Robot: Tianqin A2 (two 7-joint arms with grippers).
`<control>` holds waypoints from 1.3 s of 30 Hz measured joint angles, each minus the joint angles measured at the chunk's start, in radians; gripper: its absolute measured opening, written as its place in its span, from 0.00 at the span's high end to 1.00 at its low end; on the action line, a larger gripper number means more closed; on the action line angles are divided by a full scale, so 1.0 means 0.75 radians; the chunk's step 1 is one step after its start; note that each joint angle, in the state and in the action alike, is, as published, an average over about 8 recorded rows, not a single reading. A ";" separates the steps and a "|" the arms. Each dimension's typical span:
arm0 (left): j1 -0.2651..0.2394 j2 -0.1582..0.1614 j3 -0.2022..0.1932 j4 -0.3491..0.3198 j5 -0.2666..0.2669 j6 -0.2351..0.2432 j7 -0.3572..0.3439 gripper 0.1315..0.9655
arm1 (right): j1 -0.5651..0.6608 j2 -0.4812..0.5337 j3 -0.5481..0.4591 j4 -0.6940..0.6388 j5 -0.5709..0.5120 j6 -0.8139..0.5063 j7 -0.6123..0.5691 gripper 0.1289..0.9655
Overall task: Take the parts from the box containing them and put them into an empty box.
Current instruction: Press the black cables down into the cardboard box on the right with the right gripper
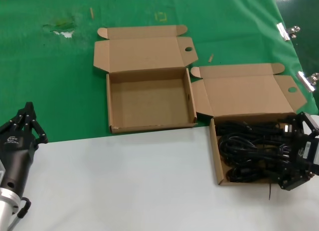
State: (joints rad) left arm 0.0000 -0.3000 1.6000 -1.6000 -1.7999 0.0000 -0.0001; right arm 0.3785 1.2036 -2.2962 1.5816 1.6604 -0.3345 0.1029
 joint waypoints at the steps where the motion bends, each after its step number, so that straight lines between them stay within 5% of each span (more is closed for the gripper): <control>1: 0.000 0.000 0.000 0.000 0.000 0.000 0.000 0.99 | -0.014 -0.007 0.023 -0.008 -0.004 -0.014 -0.010 0.00; 22: 0.000 0.000 0.000 0.000 0.000 0.000 0.000 0.99 | -0.249 -0.125 0.390 -0.089 -0.078 -0.171 -0.130 0.13; 39: 0.000 0.000 0.000 0.000 0.000 0.000 0.000 0.99 | -0.333 -0.196 0.524 -0.094 -0.160 -0.243 -0.134 0.56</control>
State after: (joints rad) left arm 0.0000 -0.3000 1.6000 -1.6000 -1.7998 0.0000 -0.0001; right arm 0.1286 1.0566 -1.9033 1.5111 1.5402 -0.5170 0.0024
